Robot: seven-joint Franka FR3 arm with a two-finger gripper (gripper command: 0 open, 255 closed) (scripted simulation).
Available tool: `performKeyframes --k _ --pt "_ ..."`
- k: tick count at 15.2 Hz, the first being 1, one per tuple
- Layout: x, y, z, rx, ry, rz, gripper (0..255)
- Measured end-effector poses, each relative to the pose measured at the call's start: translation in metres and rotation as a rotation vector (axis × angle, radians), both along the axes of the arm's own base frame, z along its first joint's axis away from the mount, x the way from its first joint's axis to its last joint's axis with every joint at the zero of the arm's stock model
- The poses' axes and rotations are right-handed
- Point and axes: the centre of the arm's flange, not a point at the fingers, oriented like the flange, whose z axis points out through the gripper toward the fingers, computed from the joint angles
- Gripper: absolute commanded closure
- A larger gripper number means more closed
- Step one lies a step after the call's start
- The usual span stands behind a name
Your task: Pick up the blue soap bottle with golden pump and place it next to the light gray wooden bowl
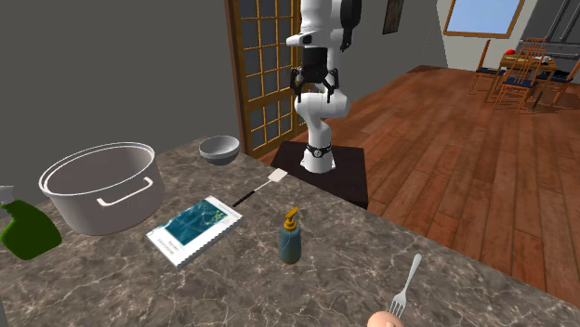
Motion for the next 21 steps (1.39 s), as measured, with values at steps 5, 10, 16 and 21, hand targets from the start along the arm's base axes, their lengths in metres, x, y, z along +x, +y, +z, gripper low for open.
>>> performKeyframes --k 5,10,16,21 --pt "0.035 0.005 -0.019 -0.004 0.005 -0.021 0" --pt "0.092 0.008 -0.05 -0.011 0.011 -0.055 0" --pt "0.161 0.008 -0.092 -0.019 0.017 -0.096 0" --pt "0.221 0.006 -0.12 -0.026 0.022 -0.13 0"
